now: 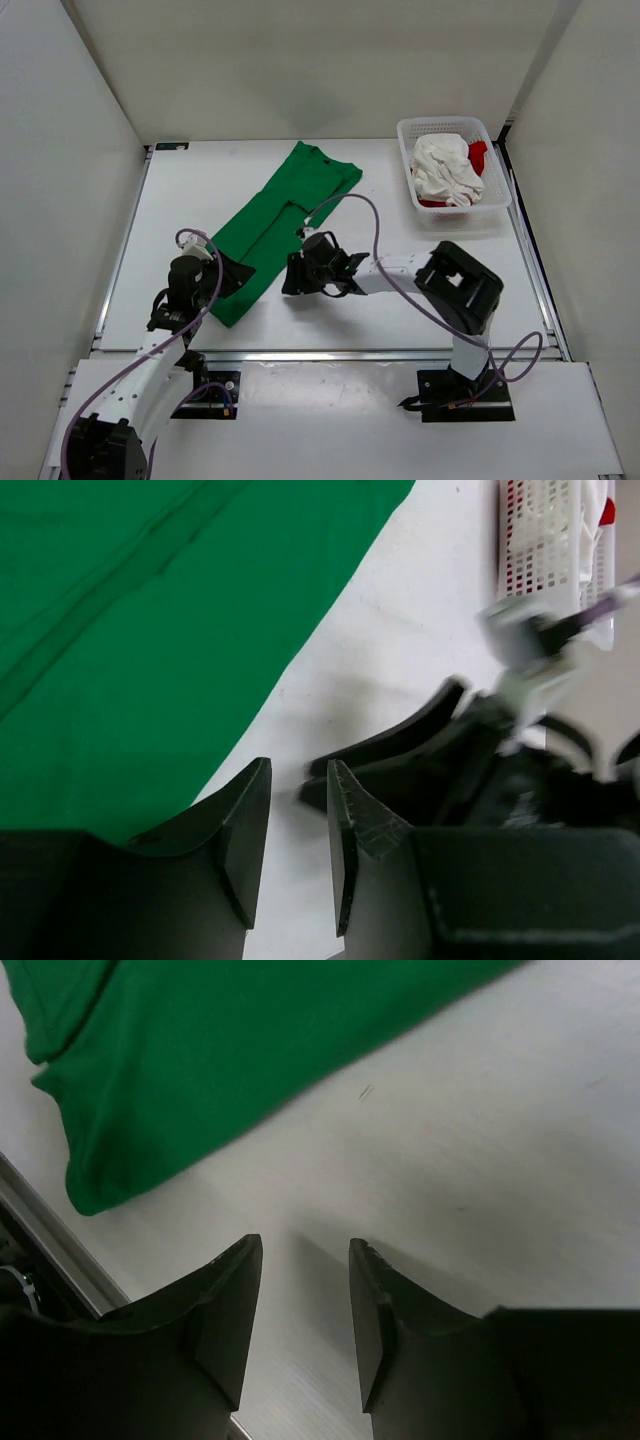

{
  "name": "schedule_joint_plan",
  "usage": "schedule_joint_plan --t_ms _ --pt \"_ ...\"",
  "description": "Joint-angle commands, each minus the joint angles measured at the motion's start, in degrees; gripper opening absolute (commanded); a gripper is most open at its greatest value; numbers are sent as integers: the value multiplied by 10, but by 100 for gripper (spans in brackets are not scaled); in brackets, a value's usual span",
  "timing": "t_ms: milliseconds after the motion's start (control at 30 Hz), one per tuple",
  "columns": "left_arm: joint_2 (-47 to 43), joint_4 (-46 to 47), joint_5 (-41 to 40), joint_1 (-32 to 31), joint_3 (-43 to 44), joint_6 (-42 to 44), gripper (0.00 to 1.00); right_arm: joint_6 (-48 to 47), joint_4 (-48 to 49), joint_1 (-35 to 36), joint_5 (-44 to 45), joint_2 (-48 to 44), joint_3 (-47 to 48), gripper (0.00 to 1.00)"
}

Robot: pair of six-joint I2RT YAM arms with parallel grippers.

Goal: Fold and stack the t-shirts
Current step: Rotate the tshirt 90 degrees, then grab the bottom of the folded rectangular tshirt with both arms

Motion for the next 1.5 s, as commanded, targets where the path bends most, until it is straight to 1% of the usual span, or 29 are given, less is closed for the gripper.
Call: schedule_joint_plan --t_ms 0,33,167,233,267,333,400,433,500,533,567,700,767,867,900,967,1000,1033,1067,1133,1167,1200,1233,1300,1367,1433,1467 --pt "-13 -15 6 9 29 16 39 69 106 19 -1 38 23 39" --pt "-14 -19 11 8 30 12 40 74 112 23 0 49 28 39" --pt "-14 -9 6 12 27 11 40 103 122 20 -12 97 49 39" --pt "-12 -14 8 13 26 10 40 111 109 20 -14 125 66 34" --pt "-13 -12 6 13 28 15 40 112 97 22 -14 130 74 28" --pt "-11 -14 7 13 23 14 40 115 91 20 -18 143 83 26" --pt "-10 -10 7 14 22 12 40 117 81 16 -27 146 91 15" --pt "-8 -7 7 15 22 15 40 118 79 13 -25 148 88 12" --pt "-4 -10 6 14 20 18 40 117 86 6 -33 137 78 1" --pt "-7 -12 2 14 18 15 39 115 91 -5 -40 126 65 0" --pt "-6 -11 0 13 22 16 40 117 95 -11 -36 120 47 0" --pt "-4 -12 -7 4 17 21 40 107 116 -52 -50 40 -39 0" --pt "4 -7 -14 -9 9 17 40 93 118 -88 -63 -1 -104 1" --pt "18 -1 -33 -47 7 16 40 57 96 -148 -93 -89 -174 1" --pt "21 1 -45 -72 6 16 41 43 81 -159 -112 -98 -198 0" --pt "37 -16 -65 -112 6 29 41 16 43 -209 -146 -138 -224 2" --pt "45 -26 -75 -122 6 33 42 1 31 -224 -149 -158 -241 7" --pt "45 -36 -76 -135 8 40 43 -4 12 -228 -153 -172 -259 13" --pt "44 -46 -76 -138 7 47 43 -10 -1 -234 -146 -202 -270 16" --pt "24 -77 -93 -140 4 64 46 -16 -29 -233 -128 -249 -305 32" --pt "17 -102 -100 -142 2 71 46 -19 -41 -230 -118 -283 -314 37" --pt "3 -121 -108 -142 -1 74 47 -20 -50 -225 -111 -313 -330 38" --pt "-9 -130 -110 -141 -7 79 49 -16 -75 -218 -103 -323 -341 39" --pt "-13 -150 -119 -169 -20 74 51 -6 -106 -202 -101 -370 -363 40" --pt "-4 -162 -155 -216 -16 63 51 24 -109 -160 -96 -391 -384 40" --pt "2 -171 -171 -233 -14 57 52 47 -101 -109 -88 -400 -388 41" --pt "1 -171 -171 -232 -15 54 52 64 -95 -93 -90 -397 -391 41"
